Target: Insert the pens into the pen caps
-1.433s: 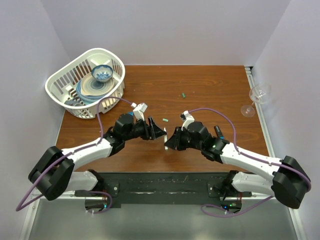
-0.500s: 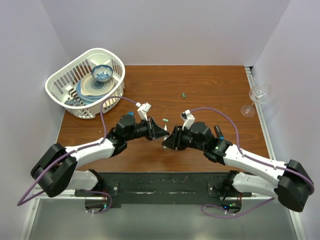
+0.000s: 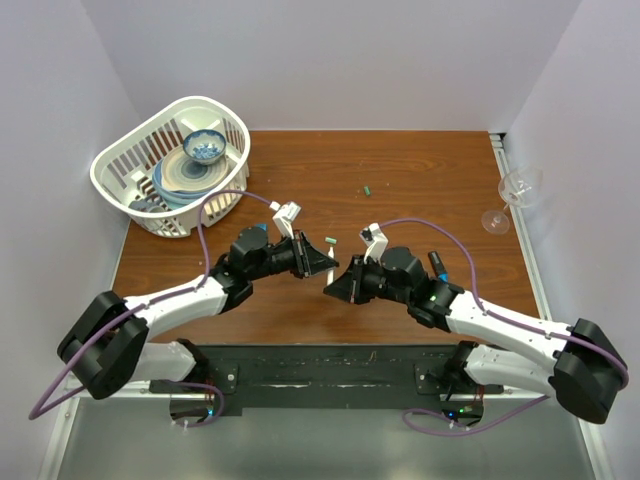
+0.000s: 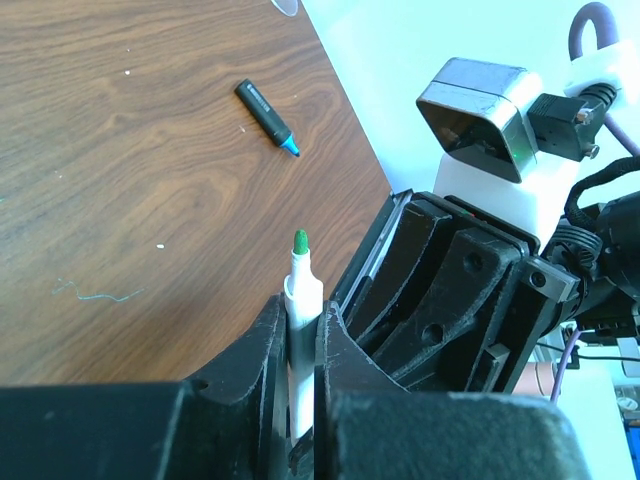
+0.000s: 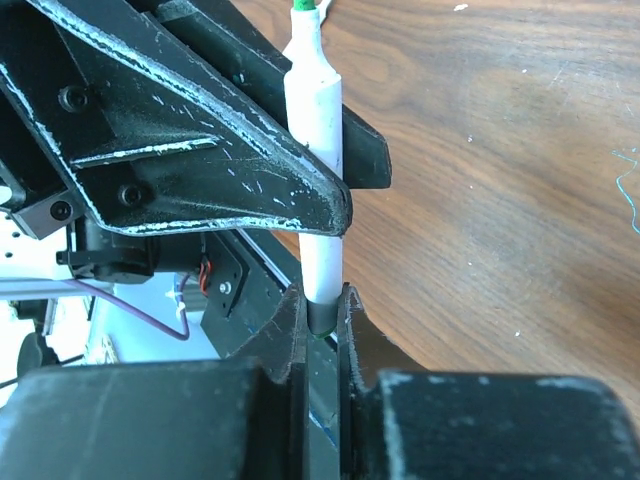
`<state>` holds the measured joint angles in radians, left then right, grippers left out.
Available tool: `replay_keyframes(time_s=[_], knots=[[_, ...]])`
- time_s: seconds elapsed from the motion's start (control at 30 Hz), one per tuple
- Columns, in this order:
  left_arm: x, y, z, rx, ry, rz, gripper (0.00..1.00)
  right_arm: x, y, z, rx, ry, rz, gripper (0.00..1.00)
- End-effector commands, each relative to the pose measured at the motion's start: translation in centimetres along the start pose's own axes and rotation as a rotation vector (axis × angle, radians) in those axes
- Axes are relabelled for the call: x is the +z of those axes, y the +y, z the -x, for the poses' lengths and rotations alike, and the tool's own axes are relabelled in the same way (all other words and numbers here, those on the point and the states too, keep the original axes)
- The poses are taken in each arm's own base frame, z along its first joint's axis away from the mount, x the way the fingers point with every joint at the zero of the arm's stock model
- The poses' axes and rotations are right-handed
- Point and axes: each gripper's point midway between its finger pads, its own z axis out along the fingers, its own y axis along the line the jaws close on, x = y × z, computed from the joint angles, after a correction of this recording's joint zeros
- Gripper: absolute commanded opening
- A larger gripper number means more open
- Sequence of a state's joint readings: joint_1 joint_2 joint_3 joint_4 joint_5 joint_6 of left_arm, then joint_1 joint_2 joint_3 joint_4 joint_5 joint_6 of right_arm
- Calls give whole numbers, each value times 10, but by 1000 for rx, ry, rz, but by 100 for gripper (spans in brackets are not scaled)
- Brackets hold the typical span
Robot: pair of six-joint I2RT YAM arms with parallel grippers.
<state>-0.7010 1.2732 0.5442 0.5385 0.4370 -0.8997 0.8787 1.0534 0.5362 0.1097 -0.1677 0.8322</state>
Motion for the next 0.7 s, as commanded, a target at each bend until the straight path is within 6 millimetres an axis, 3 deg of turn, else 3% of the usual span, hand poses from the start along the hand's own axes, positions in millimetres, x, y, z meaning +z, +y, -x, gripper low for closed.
replay_keyframes(time_s=[0.0, 0.03, 0.13, 0.37, 0.67], knots=[[-3, -29, 23, 46, -77, -88, 19, -4, 12, 15, 6, -74, 36, 0], [-4, -29, 22, 42, -78, -91, 34, -5, 13, 18, 5, -85, 35, 0], [-6, -28, 17, 30, -79, -106, 45, -6, 15, 23, 0, -103, 33, 0], [-4, -21, 2, -1, -42, -134, 45, -1, 16, 23, 1, -94, 39, 0], [0, -14, -11, -12, -11, -130, 37, -1, 18, 30, -11, -116, 36, 0]])
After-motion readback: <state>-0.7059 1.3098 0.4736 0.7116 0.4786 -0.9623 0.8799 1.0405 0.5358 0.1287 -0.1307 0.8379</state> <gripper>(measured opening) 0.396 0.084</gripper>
